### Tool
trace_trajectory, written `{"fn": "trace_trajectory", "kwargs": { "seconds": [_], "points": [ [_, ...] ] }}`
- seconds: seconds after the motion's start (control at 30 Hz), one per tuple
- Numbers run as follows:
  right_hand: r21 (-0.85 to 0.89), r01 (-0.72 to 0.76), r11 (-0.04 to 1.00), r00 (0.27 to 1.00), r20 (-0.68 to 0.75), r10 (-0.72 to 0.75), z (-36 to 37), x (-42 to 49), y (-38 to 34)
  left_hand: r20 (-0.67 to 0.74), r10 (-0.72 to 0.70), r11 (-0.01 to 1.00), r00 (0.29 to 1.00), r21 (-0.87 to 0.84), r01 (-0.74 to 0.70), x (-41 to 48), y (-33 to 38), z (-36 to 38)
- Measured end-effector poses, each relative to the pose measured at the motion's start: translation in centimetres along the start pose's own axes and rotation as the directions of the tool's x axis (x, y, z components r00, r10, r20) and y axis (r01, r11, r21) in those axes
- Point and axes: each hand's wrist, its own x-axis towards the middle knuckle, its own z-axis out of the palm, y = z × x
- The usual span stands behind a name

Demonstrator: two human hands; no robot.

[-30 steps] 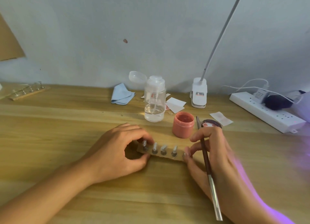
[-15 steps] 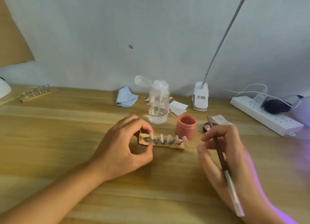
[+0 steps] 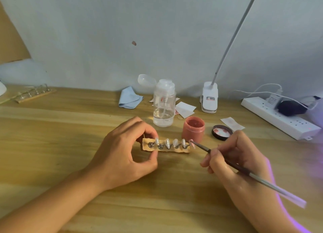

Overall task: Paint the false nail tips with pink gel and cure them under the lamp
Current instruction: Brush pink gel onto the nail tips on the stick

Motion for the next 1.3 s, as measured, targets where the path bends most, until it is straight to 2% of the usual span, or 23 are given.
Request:
{"fn": "trace_trajectory", "kwargs": {
  "seconds": [0.1,0.43,0.57,0.67,0.73,0.83,0.97,1.17,1.23,1.3],
  "points": [
    [-0.059,0.010,0.998,1.000,0.024,-0.008,0.0,0.0,0.1,-0.003,0.005,1.000,1.000,0.002,-0.005,0.0,0.0,0.0],
    [-0.086,0.038,0.996,0.999,0.034,-0.035,0.0,0.1,0.3,-0.006,-0.002,1.000,1.000,0.001,0.002,0.0,-0.1,0.0],
    [-0.036,0.065,0.997,0.995,-0.079,-0.068,0.1,0.1,0.3,0.001,-0.018,1.000,1.000,-0.005,0.018,0.0,-0.2,0.0],
    [0.062,0.079,0.995,0.989,-0.126,-0.071,-0.4,0.6,-0.4,0.031,-0.041,0.999,0.999,-0.027,0.042,0.1,-0.4,0.0],
    [0.121,0.051,0.991,0.994,-0.097,-0.039,-0.8,1.5,-1.0,0.057,-0.064,0.997,0.996,-0.040,0.066,0.2,-0.5,-0.1],
    [0.165,-0.085,0.983,0.992,-0.079,0.099,-1.1,3.8,-1.3,0.086,-0.105,0.991,0.991,-0.074,0.112,0.3,-0.7,0.0],
    [-0.016,-0.246,0.969,0.969,-0.037,0.245,-1.2,7.5,-0.6,0.118,-0.165,0.974,0.979,-0.134,0.181,0.2,-0.8,0.2],
    [-0.260,-0.310,0.914,0.939,0.070,0.338,0.1,9.4,0.5,0.132,-0.197,0.962,0.971,-0.163,0.217,0.2,-0.9,0.3],
    [-0.295,-0.328,0.898,0.928,0.079,0.365,0.4,9.3,0.8,0.122,-0.206,0.958,0.971,-0.177,0.226,0.2,-0.9,0.4],
    [-0.236,-0.314,0.920,0.945,0.018,0.327,0.3,8.8,0.9,0.109,-0.216,0.956,0.970,-0.181,0.233,0.2,-0.9,0.4]
  ]
}}
